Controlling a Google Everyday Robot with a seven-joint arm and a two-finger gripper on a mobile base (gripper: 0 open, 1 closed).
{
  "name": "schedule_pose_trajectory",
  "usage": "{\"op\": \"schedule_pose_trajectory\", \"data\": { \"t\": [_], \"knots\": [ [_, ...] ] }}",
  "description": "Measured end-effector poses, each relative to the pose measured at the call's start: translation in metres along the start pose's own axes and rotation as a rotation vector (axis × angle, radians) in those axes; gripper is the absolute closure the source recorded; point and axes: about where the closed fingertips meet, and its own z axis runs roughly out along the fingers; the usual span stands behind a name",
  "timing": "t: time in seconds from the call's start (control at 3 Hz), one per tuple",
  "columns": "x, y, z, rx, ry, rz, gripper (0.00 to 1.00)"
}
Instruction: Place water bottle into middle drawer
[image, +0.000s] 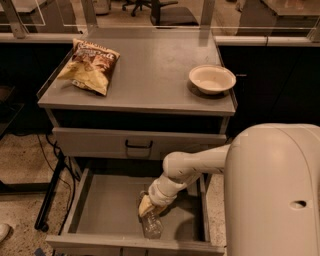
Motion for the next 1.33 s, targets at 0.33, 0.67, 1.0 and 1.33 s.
{"op": "schedule_pose_trajectory", "data": {
  "t": [0.33,0.67,1.0,1.33],
  "knots": [
    [-0.0002,-0.0013,-0.0017,0.022,-0.033,0.022,1.0],
    [-0.0002,-0.0014,-0.0018,0.023,-0.034,0.022,1.0],
    [-0.0025,0.0007,0.0056,0.013,-0.025,0.037,1.0],
    [-0.0074,0.0002,0.0063,0.004,-0.053,0.082,1.0]
  ]
}}
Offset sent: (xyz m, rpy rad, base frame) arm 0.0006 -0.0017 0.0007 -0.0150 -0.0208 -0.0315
